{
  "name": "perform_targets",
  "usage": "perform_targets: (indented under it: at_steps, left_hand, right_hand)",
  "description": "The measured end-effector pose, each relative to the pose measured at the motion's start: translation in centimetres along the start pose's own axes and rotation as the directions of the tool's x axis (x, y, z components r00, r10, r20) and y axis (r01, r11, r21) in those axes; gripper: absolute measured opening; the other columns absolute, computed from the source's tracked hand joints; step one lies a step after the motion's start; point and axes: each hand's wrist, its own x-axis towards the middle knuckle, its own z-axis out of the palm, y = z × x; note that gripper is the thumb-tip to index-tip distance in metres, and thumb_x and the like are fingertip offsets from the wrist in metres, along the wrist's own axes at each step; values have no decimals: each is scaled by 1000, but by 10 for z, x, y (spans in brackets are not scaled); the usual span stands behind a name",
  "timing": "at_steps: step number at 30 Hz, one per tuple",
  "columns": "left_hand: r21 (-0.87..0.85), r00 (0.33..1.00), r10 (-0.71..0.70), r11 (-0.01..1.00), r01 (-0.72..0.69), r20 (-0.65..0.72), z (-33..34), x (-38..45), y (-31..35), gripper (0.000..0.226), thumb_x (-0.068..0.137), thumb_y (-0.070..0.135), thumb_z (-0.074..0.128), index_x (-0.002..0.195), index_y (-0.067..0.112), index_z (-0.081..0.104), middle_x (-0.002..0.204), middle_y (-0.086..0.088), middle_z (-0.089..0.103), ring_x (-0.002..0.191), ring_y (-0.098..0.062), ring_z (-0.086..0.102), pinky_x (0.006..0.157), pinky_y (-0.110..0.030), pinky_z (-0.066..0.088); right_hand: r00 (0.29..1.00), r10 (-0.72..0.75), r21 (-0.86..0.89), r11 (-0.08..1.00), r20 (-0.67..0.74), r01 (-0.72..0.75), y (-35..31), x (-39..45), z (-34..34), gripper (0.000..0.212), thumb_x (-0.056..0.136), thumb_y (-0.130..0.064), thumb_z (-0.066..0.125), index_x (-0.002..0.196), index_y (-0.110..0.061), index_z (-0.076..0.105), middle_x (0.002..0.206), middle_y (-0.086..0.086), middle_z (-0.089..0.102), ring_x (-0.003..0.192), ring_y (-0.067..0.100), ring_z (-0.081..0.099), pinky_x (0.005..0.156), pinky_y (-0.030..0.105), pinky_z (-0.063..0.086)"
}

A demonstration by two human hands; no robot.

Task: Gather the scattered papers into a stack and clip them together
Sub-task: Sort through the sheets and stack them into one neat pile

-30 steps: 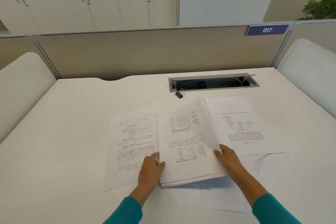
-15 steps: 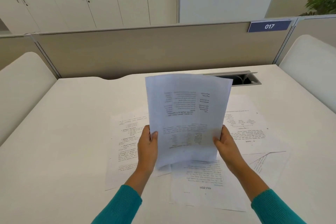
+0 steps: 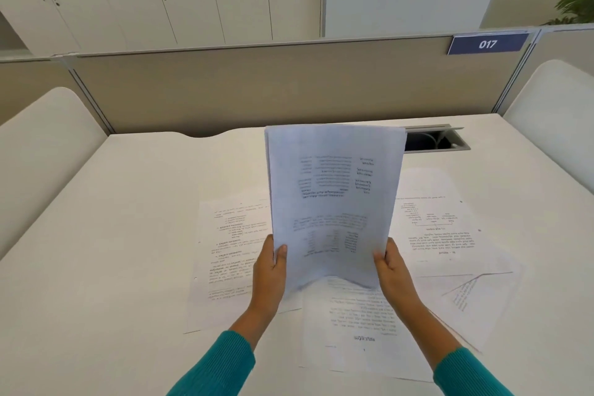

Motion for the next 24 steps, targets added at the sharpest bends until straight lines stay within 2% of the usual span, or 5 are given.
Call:
perform_targets:
  at_steps: [2, 4, 13, 18, 24]
  left_hand:
    - [-3, 999, -20, 1000, 20, -41, -4, 4, -1, 30, 97, 18, 41, 127, 17, 45, 131, -4, 54, 118, -23, 53, 89, -19, 50]
    - [46, 995, -61, 997, 65, -77, -9, 9, -5, 31, 97, 15, 42, 127, 16, 47, 131, -7, 55, 115, -24, 54, 92, -32, 51]
    - [142, 935, -350, 924, 355, -57, -30, -2, -48, 48, 97, 11, 41, 143, 10, 29, 150, -8, 33, 137, -29, 33, 113, -42, 28]
    - [182, 925, -378, 908, 378, -36, -31, -4, -56, 48, 96, 10, 42, 143, 9, 32, 149, -8, 36, 135, -29, 35, 113, -42, 29]
    - [248, 927, -368, 894, 374, -72, -26, -7, -55, 48, 97, 12, 41, 143, 10, 29, 150, -7, 34, 136, -28, 34, 112, -40, 28]
  right_hand:
    - [1000, 8, -45, 999, 19, -7, 2, 3, -2, 22, 99, -18, 32, 118, -17, 43, 107, -1, 55, 95, 10, 57, 65, 12, 46]
    - [998, 25, -109, 994, 60, -18, 3, 7, -6, 21, 99, -24, 33, 118, -21, 44, 103, -8, 56, 88, 0, 55, 61, 10, 43]
    - [985, 86, -600, 783, -153, -161, 30, 21, -56, 43, 92, -11, 50, 134, -8, 41, 139, 13, 44, 131, 27, 36, 111, 37, 25]
    - [938, 228, -547, 766, -261, -339, 32, 24, -75, 47, 91, -18, 52, 134, -7, 38, 130, 18, 53, 124, 36, 44, 106, 44, 33]
    - [883, 455, -436, 776, -112, -455, 21, 34, -66, 51, 90, -29, 55, 134, -7, 41, 131, 14, 55, 118, 31, 53, 100, 38, 39]
